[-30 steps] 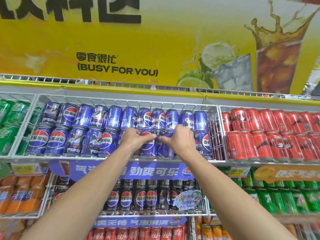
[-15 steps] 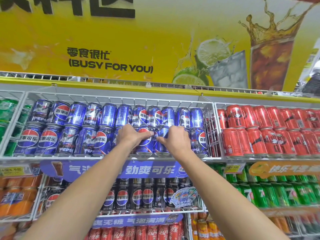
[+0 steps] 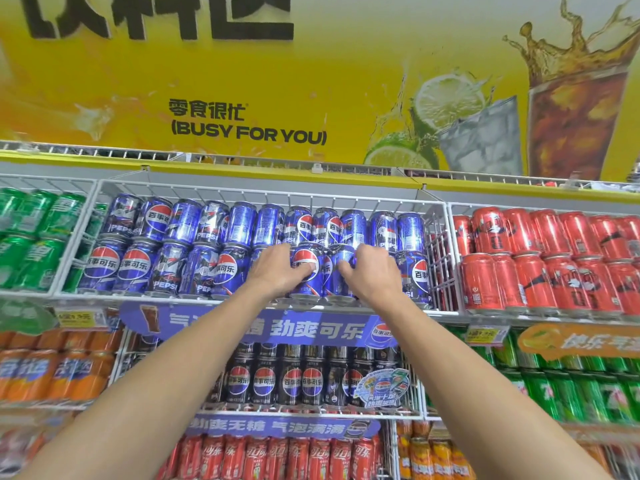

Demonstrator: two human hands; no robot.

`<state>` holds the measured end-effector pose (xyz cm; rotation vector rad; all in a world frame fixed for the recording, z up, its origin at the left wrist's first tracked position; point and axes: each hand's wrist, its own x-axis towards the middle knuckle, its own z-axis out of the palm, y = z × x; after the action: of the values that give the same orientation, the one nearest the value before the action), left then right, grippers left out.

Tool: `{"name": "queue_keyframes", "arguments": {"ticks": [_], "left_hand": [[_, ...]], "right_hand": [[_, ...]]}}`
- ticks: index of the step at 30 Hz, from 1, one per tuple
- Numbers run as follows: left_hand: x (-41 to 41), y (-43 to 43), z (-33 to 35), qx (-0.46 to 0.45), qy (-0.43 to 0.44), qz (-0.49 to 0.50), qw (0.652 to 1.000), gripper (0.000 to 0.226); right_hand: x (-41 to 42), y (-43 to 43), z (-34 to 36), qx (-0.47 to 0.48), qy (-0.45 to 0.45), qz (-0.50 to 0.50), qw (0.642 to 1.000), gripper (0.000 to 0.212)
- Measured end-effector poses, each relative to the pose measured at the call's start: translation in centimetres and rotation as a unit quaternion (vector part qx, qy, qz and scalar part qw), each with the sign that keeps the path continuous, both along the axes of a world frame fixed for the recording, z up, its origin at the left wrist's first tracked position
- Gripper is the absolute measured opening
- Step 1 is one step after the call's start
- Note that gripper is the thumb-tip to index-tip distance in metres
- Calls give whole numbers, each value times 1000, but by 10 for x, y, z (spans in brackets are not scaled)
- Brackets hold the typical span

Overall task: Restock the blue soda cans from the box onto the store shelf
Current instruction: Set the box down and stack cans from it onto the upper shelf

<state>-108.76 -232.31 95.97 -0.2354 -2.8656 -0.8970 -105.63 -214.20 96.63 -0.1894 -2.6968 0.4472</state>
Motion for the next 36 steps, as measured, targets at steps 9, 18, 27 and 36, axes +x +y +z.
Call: {"name": "queue_keyframes", "arguments": {"ticks": [9, 18, 27, 36], "left_hand": [[59, -37, 4, -338, 45, -136, 930, 81], [137, -102, -33, -349, 49, -170, 920, 73], [182, -247, -125, -373, -69, -114, 918, 73], [199, -225, -303, -310, -173, -124, 927, 65]], "right_hand": [[56, -4, 7, 151, -58, 89, 983, 54], [139, -70, -23, 193, -97, 80, 973, 69], [174, -197, -133, 166, -171, 169, 956, 68], [186, -193, -320, 109, -306, 205, 923, 69]]}}
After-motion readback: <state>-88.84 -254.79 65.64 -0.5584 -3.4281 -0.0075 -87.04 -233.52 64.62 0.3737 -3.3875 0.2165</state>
